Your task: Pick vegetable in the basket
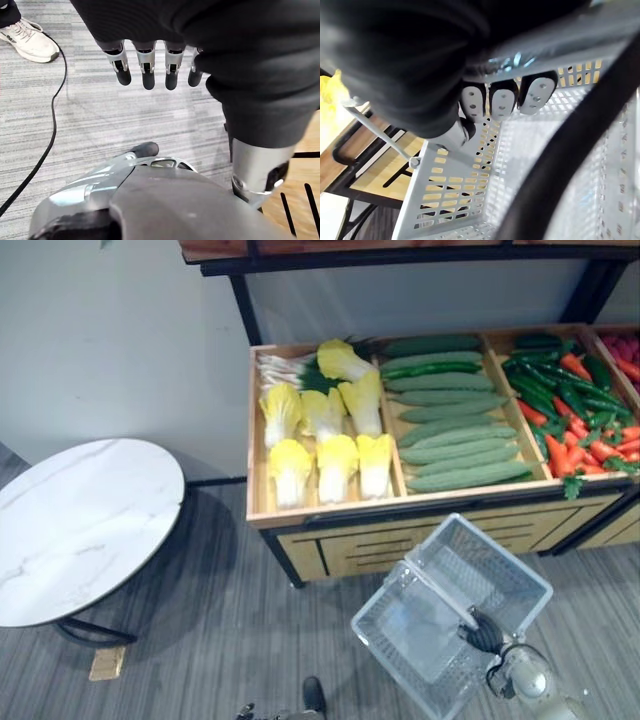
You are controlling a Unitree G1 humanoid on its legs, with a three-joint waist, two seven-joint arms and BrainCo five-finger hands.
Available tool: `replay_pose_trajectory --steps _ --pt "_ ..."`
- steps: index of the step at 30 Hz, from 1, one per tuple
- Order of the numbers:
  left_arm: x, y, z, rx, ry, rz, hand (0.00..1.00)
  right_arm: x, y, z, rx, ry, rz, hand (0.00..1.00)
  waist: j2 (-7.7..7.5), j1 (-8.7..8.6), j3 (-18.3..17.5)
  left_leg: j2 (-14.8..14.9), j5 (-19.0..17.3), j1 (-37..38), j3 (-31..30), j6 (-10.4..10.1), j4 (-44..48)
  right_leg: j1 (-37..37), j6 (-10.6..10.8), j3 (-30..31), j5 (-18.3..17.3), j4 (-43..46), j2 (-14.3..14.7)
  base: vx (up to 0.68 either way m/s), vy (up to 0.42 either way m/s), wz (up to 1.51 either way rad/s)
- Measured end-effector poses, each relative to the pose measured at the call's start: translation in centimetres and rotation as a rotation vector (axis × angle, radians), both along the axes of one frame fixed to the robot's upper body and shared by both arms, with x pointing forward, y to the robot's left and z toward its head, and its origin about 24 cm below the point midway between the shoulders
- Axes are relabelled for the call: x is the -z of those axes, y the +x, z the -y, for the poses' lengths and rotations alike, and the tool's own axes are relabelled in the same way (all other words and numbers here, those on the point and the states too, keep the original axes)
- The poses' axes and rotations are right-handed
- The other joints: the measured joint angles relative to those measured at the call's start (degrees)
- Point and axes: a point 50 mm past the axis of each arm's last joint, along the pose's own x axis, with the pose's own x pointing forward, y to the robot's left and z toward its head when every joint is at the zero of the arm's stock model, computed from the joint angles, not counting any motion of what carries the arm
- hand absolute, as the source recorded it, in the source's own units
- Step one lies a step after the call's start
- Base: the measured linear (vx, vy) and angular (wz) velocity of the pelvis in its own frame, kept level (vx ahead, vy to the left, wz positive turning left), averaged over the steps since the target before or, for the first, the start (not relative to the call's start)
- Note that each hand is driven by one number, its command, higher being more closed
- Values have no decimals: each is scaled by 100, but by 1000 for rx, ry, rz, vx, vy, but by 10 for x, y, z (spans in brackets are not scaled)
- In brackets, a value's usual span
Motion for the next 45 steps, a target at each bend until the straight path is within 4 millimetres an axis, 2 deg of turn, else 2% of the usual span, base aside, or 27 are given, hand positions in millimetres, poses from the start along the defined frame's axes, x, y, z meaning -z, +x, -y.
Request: replay_pose_trajectory --steps 1,2,10,16,21,26,28,30,31,32,33,35,38,39,40,41,42,43,44,45 --pt "0 2 -1 7 3 3 0 3 0 0 16 6 -8 100 -16 -1 13 1 0 0 18 1 -3 -34 2 32 2 18 -4 -23 11 -7" --pt "-4 9 -9 15 32 19 0 26 -10 -18 68 70 -112 100 -238 -55 144 23 -124 171 175 -46 -51 131 -20 314 156 -382 106 -16 7 -6" --pt "-4 9 -10 10 33 18 0 30 -11 -14 96 73 -130 100 -244 -51 140 25 -125 170 182 -47 -51 139 -20 336 156 -416 116 0 0 0" --pt "-4 7 -13 -32 29 23 0 35 -15 13 288 109 -140 100 -247 -41 137 25 -133 170 171 -58 -54 188 -21 352 157 -496 141 1 0 1" --pt "-5 6 -17 -70 31 28 0 41 -30 39 487 100 -162 100 -294 -49 98 15 -188 175 151 -85 -54 237 -43 378 151 -554 157 30 -4 2" --pt "-5 5 -18 -75 27 29 0 48 -46 53 587 93 -208 100 -266 -87 40 46 -340 227 121 -93 -48 191 -408 679 321 -346 211 83 32 1" --pt "-5 4 -18 -77 28 26 0 48 -48 56 613 88 -204 100 -227 -103 26 78 -433 312 97 -91 -17 -42 -522 862 394 259 179 123 73 5" --pt "-5 1 -19 -80 30 21 0 45 -48 62 646 87 -186 100 -214 -123 39 89 -571 501 6 -20 -12 -580 -879 1107 715 1564 58 130 90 12" --pt "-5 1 -20 -82 31 21 0 45 -48 63 651 87 -183 100 -232 -121 51 79 -623 574 -3 25 -12 -695 -906 1168 870 1880 12 141 111 14" --pt "-5 -1 -22 -87 35 19 0 45 -49 64 662 84 -179 100 -177 -139 95 125 -692 710 -45 122 -11 -933 -892 1347 1283 2444 -27 150 77 20" --pt "-5 -2 -23 -87 39 16 0 44 -47 63 659 86 -170 100 -176 -186 90 167 -780 809 -106 197 -10 -1039 -777 1486 962 2674 10 147 65 23" --pt "-6 -3 -29 -105 51 17 0 40 -38 61 638 92 -136 100 -151 -198 106 237 -849 871 -141 198 -9 -1325 -625 1506 478 2621 115 146 42 18" --pt "-9 1 -34 -141 59 40 0 36 -30 59 621 95 -111 100 -166 -223 148 275 -958 882 -205 138 214 -1598 -554 1566 529 1871 240 174 -54 26" --pt "-10 1 -36 -152 63 47 0 36 -30 59 620 95 -112 100 -226 -220 193 268 -1143 873 -263 57 483 -1539 -351 1646 765 1232 299 151 -137 29" --pt "-11 0 -41 -159 77 47 0 37 -30 57 617 98 -113 100 -326 -212 201 190 -1259 872 -316 -11 622 -1473 -378 1771 1490 787 345 175 -193 30" --pt "-10 0 -40 -163 74 43 0 36 -30 59 623 93 -112 100 -327 -215 219 196 -1336 882 -376 -103 661 -1361 -359 1801 1326 785 347 161 -178 21" --pt "-8 0 -32 -165 53 46 0 35 -27 61 629 91 -104 100 -139 -202 228 358 -1351 856 -446 -154 659 -1351 -359 1838 1323 699 499 159 -167 13" --pt "-7 0 -30 -167 46 45 0 35 -26 61 629 92 -104 100 -127 -203 249 385 -1351 852 -465 -194 649 -1346 -374 1814 1285 654 538 196 -151 0" --pt "-6 0 -26 -168 36 43 0 37 -26 61 630 96 -113 100 -25 -195 214 395 -1334 839 -476 -223 624 -1305 -374 1741 1136 560 559 151 -130 4" --pt "-5 0 -23 -169 29 42 0 39 -29 62 647 98 -126 100 -50 -192 224 389 -1302 876 -480 -281 539 -1201 -375 1689 949 416 574 152 -162 6"
